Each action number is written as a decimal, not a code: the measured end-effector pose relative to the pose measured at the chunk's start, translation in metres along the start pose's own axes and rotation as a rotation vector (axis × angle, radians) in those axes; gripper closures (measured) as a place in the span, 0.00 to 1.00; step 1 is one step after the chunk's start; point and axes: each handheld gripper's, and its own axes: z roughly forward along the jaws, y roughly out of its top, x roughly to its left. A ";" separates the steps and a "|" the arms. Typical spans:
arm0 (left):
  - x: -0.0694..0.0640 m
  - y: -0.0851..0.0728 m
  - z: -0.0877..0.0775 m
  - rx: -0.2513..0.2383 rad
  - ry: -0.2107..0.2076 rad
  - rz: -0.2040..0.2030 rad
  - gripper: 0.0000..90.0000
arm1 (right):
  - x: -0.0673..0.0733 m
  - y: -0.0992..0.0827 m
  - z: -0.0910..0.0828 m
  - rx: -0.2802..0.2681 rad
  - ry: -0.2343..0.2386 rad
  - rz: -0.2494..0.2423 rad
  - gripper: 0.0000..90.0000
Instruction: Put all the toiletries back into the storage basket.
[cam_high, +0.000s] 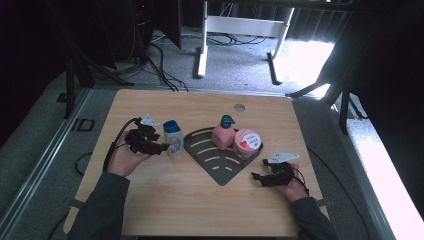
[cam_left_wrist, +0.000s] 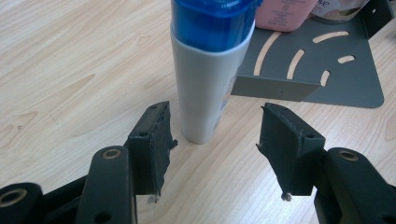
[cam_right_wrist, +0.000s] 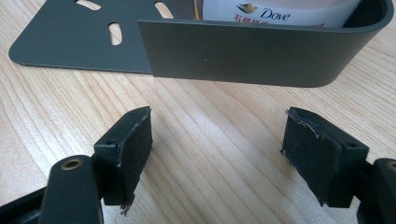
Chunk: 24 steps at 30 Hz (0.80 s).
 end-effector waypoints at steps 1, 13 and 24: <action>0.000 0.001 0.000 0.000 0.004 -0.001 0.49 | 0.000 0.000 0.000 0.000 0.000 0.000 0.27; 0.001 0.015 0.002 0.020 0.030 0.022 0.49 | 0.000 0.000 0.000 0.001 0.000 0.001 0.27; 0.002 0.025 0.006 0.046 0.018 0.039 0.51 | 0.000 0.000 0.000 0.000 0.000 0.001 0.27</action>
